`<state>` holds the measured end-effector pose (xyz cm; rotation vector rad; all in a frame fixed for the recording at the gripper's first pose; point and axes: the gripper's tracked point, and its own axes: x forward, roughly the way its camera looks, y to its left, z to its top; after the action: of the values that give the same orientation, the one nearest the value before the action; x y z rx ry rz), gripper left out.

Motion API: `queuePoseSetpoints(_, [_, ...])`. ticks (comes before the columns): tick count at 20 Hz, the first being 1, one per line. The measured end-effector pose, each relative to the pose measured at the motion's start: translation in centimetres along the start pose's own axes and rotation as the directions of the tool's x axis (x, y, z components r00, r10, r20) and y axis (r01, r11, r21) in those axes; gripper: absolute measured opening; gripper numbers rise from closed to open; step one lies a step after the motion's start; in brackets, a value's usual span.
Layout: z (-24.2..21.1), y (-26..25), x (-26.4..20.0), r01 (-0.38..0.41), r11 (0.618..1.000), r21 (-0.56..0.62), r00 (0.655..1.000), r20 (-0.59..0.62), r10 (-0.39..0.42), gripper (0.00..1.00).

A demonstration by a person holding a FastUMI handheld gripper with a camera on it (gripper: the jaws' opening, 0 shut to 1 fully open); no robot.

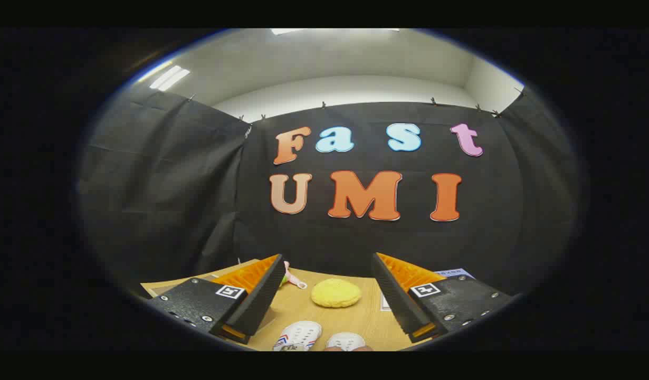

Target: Open the storage box then place both shoes into the box .Put the left shoe in first, then the right shoe, with the right side of both shoes facing outward in a uniform manner.

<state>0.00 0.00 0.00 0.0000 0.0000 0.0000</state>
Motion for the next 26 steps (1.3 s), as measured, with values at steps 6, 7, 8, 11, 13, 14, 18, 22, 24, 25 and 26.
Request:
queuePoseSetpoints(6, [-0.1,-0.5,0.2,0.007,1.0,0.009,1.0,-0.007,-0.007,0.98])
queuePoseSetpoints(7, [-0.2,-0.6,0.3,0.014,1.0,0.009,1.0,-0.015,-0.014,0.98])
queuePoseSetpoints(8, [-0.4,-0.5,0.3,0.01,1.0,0.012,1.0,-0.023,-0.009,0.98])
queuePoseSetpoints(11, [-1.0,-0.3,0.5,0.007,1.0,0.022,0.999,-0.048,-0.006,0.98])
queuePoseSetpoints(13, [-1.0,-0.1,0.6,0.005,1.0,0.025,0.999,-0.052,-0.004,0.98])
queuePoseSetpoints(14, [-1.2,0.2,0.6,0.0,1.0,0.026,0.999,-0.055,0.002,0.98])
queuePoseSetpoints(18, [-2.0,1.2,0.8,-0.026,0.999,0.026,0.996,-0.082,0.028,0.98])
queuePoseSetpoints(22, [-3.9,2.5,1.3,-0.065,0.996,0.057,0.987,-0.14,0.072,0.98])
queuePoseSetpoints(24, [-5.2,3.5,1.6,-0.09,0.993,0.079,0.977,-0.188,0.104,0.98])
queuePoseSetpoints(25, [-5.9,3.8,1.7,-0.1,0.991,0.089,0.97,-0.214,0.118,0.98])
queuePoseSetpoints(26, [-6.8,4.3,1.9,-0.112,0.988,0.103,0.962,-0.239,0.134,0.98])
